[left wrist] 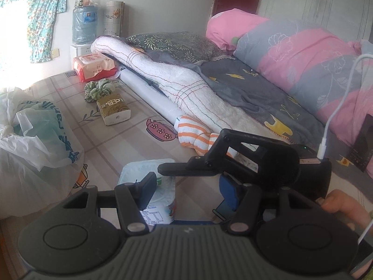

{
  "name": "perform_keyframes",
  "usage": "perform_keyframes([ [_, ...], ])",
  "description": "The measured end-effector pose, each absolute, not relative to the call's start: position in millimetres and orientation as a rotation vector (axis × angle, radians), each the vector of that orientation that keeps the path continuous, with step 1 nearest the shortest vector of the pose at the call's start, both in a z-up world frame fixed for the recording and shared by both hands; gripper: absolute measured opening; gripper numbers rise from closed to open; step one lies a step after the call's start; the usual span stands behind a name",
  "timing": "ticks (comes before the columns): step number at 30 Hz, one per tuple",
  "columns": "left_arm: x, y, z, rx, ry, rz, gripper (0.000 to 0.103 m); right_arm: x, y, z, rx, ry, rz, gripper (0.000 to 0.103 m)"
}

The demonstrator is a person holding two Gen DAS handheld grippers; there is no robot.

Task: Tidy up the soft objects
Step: 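Hold the yogurt cup with the right gripper while the left gripper approaches its green lid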

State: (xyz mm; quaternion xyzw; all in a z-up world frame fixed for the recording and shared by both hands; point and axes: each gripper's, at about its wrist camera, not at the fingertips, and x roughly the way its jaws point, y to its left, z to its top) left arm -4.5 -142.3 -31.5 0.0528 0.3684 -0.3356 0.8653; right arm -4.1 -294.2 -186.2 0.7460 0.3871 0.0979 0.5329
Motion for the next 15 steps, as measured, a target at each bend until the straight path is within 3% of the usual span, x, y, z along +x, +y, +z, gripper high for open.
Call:
perform_keyframes([
  [5, -10.9, -139.2, -29.0, 0.14, 0.76, -0.698, 0.064, -9.1, -296.0, -172.2, 1.711, 0.916, 0.25, 0.072],
  [13, -10.8, -122.3, -25.7, 0.125, 0.776, -0.669, 0.065, -25.2, -302.7, -123.3, 1.392, 0.898, 0.2, 0.073],
  [15, -10.8, -117.7, -24.0, 0.127, 0.78, -0.672, 0.069, -29.4, -305.0, -109.7, 1.3, 0.877, 0.175, 0.073],
])
